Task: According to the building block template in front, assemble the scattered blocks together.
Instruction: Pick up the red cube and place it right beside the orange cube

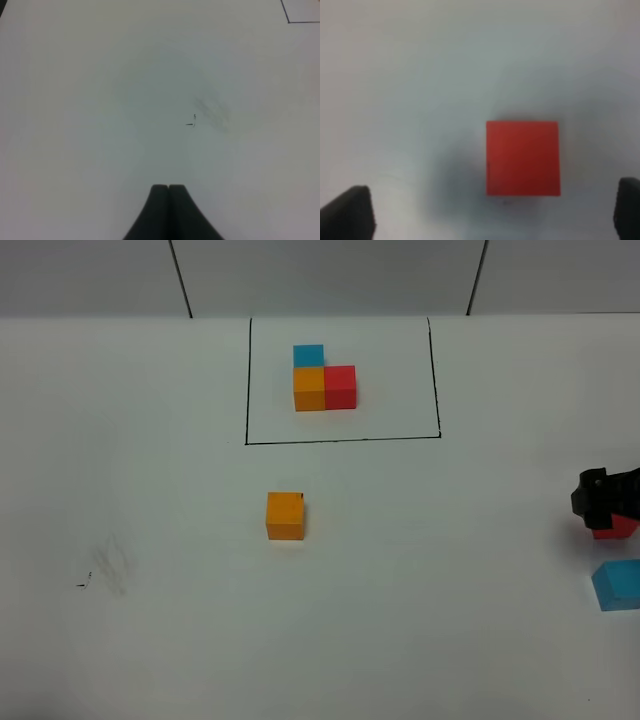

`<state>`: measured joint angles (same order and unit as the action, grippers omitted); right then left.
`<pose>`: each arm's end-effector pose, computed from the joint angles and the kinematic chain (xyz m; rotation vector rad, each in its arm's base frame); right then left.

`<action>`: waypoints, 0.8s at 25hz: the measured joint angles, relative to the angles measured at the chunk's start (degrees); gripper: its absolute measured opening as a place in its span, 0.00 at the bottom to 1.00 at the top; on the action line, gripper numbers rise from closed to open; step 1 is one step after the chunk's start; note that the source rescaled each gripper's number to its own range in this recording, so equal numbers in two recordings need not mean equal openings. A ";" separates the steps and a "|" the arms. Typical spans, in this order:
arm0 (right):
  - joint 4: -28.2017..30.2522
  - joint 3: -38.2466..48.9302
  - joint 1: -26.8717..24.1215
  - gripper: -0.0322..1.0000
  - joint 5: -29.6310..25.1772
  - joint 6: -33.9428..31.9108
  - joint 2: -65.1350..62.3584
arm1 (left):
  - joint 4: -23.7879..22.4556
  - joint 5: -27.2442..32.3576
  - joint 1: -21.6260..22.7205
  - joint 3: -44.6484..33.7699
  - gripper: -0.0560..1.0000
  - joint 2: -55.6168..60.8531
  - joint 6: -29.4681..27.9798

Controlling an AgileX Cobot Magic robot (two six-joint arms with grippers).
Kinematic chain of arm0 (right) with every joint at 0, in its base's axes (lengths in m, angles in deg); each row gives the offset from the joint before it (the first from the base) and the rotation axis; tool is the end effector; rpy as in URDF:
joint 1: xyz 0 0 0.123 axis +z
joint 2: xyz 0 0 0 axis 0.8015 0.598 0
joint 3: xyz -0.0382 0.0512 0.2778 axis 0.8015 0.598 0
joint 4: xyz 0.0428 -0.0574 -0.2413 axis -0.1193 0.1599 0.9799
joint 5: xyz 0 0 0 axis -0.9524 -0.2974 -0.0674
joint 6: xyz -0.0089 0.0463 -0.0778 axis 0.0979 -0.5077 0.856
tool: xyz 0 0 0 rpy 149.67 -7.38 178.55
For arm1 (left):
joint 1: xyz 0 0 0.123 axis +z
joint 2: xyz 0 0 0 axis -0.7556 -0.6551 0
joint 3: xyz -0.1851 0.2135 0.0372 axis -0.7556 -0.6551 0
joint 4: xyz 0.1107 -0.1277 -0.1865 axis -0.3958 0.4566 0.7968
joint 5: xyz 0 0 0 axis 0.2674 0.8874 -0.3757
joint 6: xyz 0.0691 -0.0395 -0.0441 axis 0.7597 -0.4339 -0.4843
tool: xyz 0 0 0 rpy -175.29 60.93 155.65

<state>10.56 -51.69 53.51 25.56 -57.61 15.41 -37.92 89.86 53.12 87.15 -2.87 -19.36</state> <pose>0.2605 0.0052 0.1783 -0.0599 2.5855 0.0483 0.0004 -0.0007 0.2775 -0.0104 2.1058 0.0676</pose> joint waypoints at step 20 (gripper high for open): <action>0.28 -0.04 0.00 1.00 5.95 0.14 9.35 | 0.00 0.00 0.00 0.00 0.05 0.00 0.00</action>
<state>10.85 -51.73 53.51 31.50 -57.47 24.76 -37.92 89.86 53.12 87.15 -2.87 -19.36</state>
